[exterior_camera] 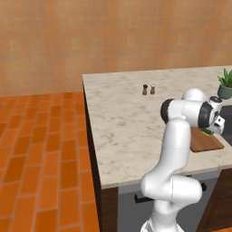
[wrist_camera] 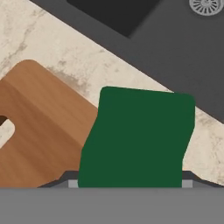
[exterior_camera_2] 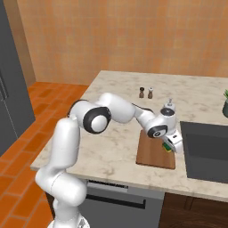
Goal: Pick up the sponge from the counter and clean the cutting board by briefly scrubbing or pressing down on the cutting board. Once finished, release the sponge.
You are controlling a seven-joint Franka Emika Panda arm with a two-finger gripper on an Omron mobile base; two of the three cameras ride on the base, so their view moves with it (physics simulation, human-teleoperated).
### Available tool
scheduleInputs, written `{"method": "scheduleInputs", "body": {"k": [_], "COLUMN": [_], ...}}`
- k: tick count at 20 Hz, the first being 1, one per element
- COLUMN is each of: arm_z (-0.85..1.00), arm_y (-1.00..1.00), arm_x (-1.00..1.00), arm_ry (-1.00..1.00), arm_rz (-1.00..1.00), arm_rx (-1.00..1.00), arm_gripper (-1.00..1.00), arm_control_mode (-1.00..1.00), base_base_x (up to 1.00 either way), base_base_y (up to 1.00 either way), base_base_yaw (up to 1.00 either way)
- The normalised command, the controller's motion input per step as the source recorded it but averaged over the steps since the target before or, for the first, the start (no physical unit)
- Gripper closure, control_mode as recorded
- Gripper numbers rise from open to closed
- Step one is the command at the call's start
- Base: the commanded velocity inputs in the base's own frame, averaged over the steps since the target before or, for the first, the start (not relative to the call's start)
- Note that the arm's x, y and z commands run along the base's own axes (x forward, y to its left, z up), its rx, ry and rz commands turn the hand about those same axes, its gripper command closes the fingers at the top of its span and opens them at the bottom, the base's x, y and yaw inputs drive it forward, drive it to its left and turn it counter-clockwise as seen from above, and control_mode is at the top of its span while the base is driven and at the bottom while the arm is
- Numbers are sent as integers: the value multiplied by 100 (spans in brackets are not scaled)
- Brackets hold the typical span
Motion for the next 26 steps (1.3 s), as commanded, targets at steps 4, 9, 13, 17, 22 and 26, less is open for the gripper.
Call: {"method": "scheduleInputs", "body": {"k": [4, 9, 13, 17, 22, 26], "arm_z": [-36, -36, -31, -43, -34, -42], "arm_y": [33, 50, 66, 74, 75, 84], "arm_x": [64, 60, 52, 55, 51, 58], "arm_ry": [0, -1, -1, 0, 0, 3], "arm_rz": [0, 0, 4, 5, 4, 7], "arm_rx": [0, 0, 0, 0, 0, 0], "arm_gripper": [100, 100, 100, 100, 100, 100], "arm_control_mode": [-100, -100, -100, -100, -100, -100], "base_base_x": [0, 0, 0, 0, 0, 0], "base_base_y": [0, 0, 0, 0, 0, 0], "base_base_yaw": [0, 0, 0, 0, 0, 0]}}
